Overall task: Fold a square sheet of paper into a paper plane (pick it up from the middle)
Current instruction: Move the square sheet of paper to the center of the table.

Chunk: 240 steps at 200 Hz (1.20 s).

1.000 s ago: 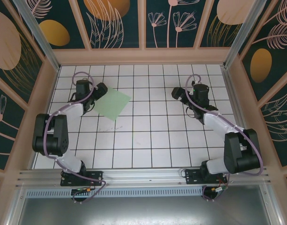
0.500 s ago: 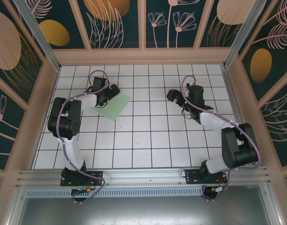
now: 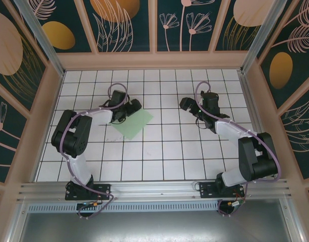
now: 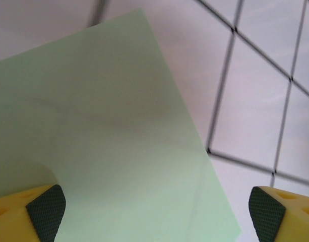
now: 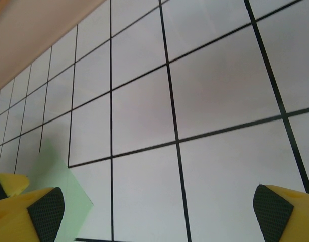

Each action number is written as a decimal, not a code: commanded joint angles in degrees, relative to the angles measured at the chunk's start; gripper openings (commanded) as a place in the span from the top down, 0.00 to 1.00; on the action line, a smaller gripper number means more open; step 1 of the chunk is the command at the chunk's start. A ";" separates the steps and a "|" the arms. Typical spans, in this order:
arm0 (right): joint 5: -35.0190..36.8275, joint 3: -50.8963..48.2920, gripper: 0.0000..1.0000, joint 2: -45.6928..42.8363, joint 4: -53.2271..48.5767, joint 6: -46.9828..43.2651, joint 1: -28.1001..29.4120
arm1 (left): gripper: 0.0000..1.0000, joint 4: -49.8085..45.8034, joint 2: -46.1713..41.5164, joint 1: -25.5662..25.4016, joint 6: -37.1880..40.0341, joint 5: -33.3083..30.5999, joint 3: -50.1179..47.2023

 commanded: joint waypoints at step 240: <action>1.79 10.00 0.35 21.12 -16.34 -0.66 23.35 | 0.02 -15.98 -19.92 2.94 -1.68 -12.31 -4.09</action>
